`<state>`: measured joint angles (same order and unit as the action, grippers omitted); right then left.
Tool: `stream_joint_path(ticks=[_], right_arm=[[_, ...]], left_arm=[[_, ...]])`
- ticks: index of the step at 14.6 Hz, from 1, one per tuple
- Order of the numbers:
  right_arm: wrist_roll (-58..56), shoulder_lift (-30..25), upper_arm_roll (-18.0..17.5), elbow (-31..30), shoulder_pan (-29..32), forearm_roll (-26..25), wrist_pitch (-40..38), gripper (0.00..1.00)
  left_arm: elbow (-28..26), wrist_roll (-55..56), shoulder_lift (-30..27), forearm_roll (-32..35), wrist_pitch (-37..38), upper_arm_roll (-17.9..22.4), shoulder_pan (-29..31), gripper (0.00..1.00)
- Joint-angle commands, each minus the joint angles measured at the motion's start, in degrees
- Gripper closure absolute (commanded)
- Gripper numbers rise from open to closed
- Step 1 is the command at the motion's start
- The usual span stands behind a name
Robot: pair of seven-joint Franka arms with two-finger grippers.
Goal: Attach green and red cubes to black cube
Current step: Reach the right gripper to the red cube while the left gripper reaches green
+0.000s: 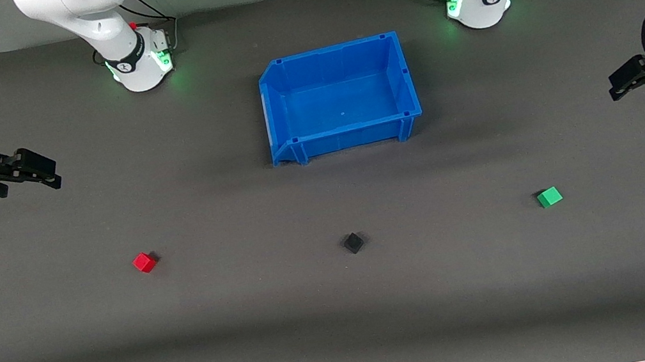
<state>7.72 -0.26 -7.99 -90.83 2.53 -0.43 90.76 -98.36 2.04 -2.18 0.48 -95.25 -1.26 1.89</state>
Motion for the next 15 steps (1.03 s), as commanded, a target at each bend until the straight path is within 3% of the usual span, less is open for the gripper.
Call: stream_joint_path(ticks=[1, 7, 15], right_arm=[[-1.1, 0.0, -0.5, 1.2, 0.5, -0.6, -1.5, 0.00], [-1.4, 3.4, -0.4, 4.7, -0.3, -1.2, -3.7, 0.00], [-1.5, 3.8, -0.4, 5.0, -0.3, -1.2, -3.7, 0.00]], left_arm=[[3.9, 3.2, 0.9, -0.2, 3.6, -3.4, 0.1, 0.00], [4.5, 3.8, 0.7, -1.1, 4.5, -3.3, 0.9, 0.00], [3.1, 4.4, 1.6, -0.7, 3.3, -3.1, 1.7, 0.00]])
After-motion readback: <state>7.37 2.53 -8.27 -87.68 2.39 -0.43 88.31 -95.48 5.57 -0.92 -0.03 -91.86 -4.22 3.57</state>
